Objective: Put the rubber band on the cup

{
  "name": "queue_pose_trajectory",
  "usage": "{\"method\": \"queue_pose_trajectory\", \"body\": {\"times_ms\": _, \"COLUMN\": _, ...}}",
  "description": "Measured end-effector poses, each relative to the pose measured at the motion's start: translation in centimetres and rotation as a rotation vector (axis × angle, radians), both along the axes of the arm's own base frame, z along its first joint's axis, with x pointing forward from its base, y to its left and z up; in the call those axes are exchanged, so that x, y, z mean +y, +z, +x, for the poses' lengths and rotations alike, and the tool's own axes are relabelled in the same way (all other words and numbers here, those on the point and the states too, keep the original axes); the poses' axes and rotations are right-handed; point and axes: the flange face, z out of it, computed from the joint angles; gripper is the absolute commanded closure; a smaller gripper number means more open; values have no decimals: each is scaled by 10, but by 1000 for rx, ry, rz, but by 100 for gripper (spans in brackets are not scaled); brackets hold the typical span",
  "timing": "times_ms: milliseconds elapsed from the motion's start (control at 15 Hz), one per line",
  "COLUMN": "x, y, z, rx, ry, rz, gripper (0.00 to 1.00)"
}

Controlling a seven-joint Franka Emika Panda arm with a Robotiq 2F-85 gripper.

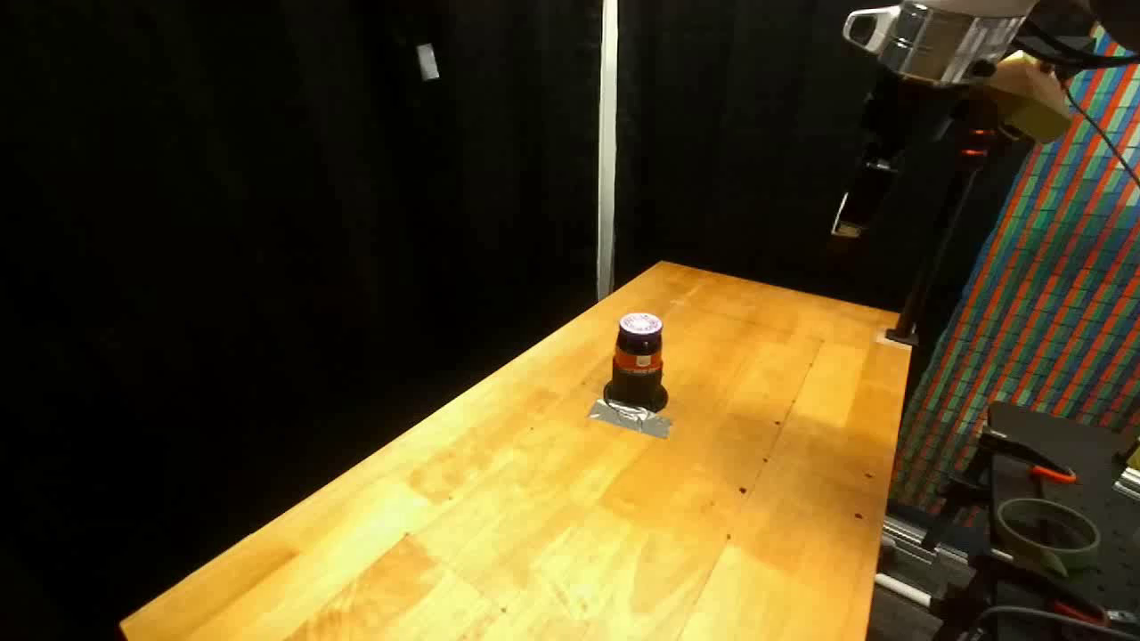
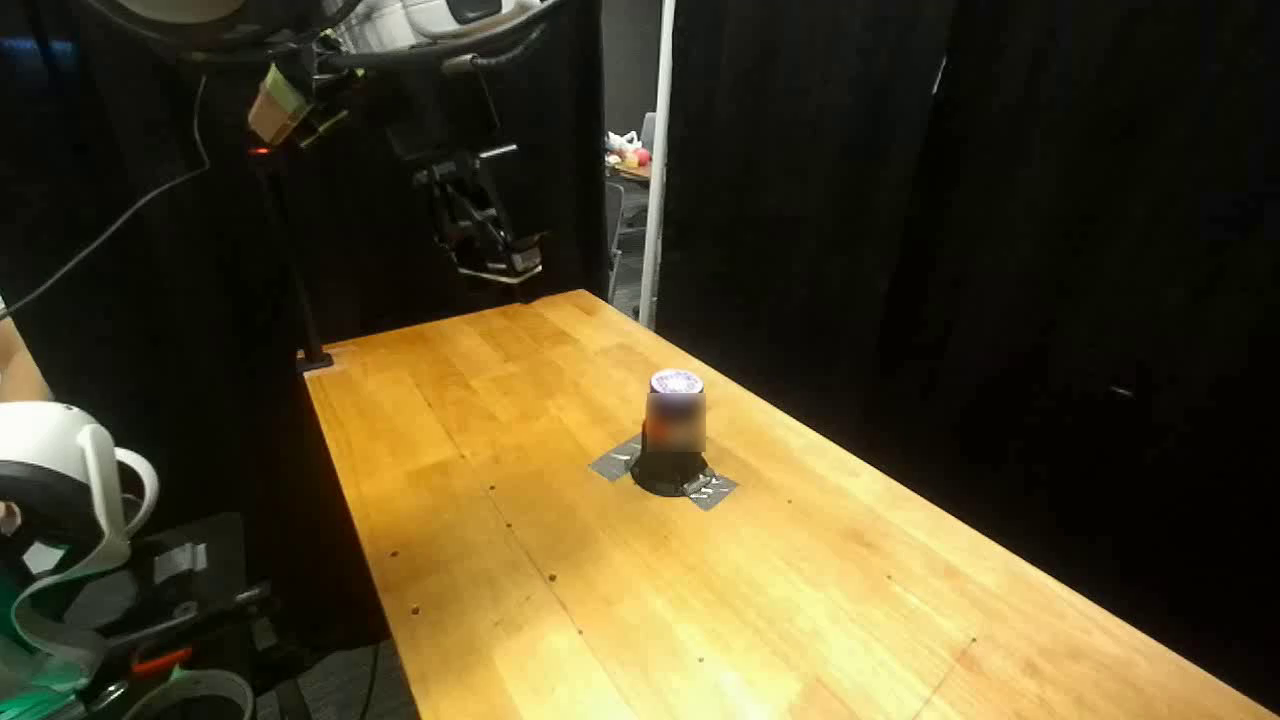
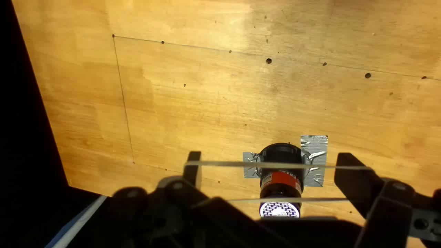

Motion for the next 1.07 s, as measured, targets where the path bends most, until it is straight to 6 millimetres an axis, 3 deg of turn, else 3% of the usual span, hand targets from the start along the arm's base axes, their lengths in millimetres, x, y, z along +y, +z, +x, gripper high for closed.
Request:
{"method": "queue_pose_trajectory", "body": {"times_ms": 733, "x": 7, "y": 9, "z": 6, "rx": -9, "ry": 14, "rz": 5, "gripper": 0}}
{"method": "queue_pose_trajectory", "body": {"times_ms": 867, "x": 20, "y": 18, "z": 26, "rx": -10, "ry": 25, "rz": 17, "gripper": 0}}
{"method": "queue_pose_trajectory", "body": {"times_ms": 1067, "x": 34, "y": 18, "z": 73, "rx": 21, "ry": 23, "rz": 59, "gripper": 0}}
